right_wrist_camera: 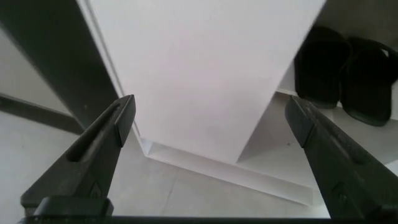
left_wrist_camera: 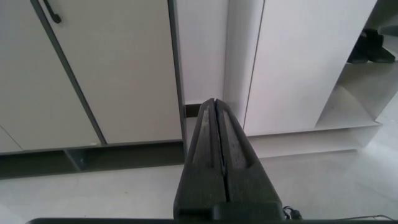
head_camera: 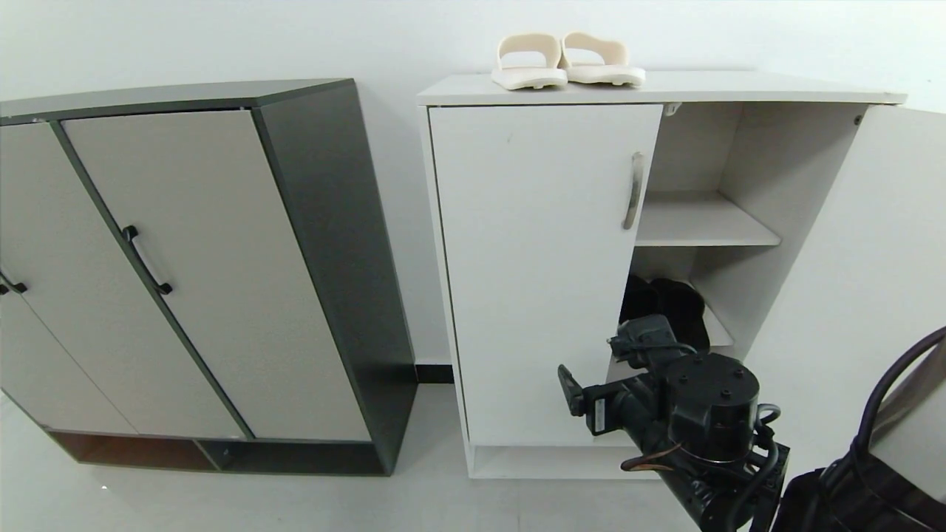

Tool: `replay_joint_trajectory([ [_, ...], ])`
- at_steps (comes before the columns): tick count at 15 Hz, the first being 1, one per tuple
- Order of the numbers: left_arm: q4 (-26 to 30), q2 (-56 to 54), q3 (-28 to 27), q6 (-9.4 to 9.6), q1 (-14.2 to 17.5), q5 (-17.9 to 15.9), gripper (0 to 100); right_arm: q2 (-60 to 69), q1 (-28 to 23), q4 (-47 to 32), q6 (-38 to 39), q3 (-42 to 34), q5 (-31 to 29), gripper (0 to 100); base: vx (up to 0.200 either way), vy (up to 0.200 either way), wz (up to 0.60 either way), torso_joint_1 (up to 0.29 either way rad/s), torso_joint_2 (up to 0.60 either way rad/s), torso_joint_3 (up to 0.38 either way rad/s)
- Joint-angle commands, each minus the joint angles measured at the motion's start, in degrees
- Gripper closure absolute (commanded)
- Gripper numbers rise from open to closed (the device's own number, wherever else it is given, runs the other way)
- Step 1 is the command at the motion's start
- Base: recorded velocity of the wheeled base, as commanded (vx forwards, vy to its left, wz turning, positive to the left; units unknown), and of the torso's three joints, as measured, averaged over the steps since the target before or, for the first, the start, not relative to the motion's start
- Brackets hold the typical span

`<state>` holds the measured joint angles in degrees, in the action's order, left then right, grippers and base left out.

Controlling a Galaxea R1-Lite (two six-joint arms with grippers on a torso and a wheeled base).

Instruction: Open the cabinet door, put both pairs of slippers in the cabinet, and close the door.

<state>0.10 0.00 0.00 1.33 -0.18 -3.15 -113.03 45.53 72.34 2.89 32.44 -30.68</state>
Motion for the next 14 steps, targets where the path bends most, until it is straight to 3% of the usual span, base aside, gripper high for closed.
replay_joint_trajectory([
  [1,-0.01,0.09,0.00,-0.01,0.01,-0.02,100,0.00,0.00,0.00,0.01,-0.01,0.01,0,0.000,0.000,0.00,0.000,0.00,0.000],
  [12,-0.01,0.09,0.00,-0.01,0.01,-0.02,100,-0.08,-0.09,-0.18,-0.16,-0.10,0.01,0,0.000,0.000,0.00,0.000,0.00,0.000],
  [14,-0.01,0.09,0.00,-0.01,0.01,-0.02,100,-0.17,-0.09,-0.18,-0.16,-0.01,0.01,0,0.000,0.000,0.00,-0.002,-0.22,-0.239],
])
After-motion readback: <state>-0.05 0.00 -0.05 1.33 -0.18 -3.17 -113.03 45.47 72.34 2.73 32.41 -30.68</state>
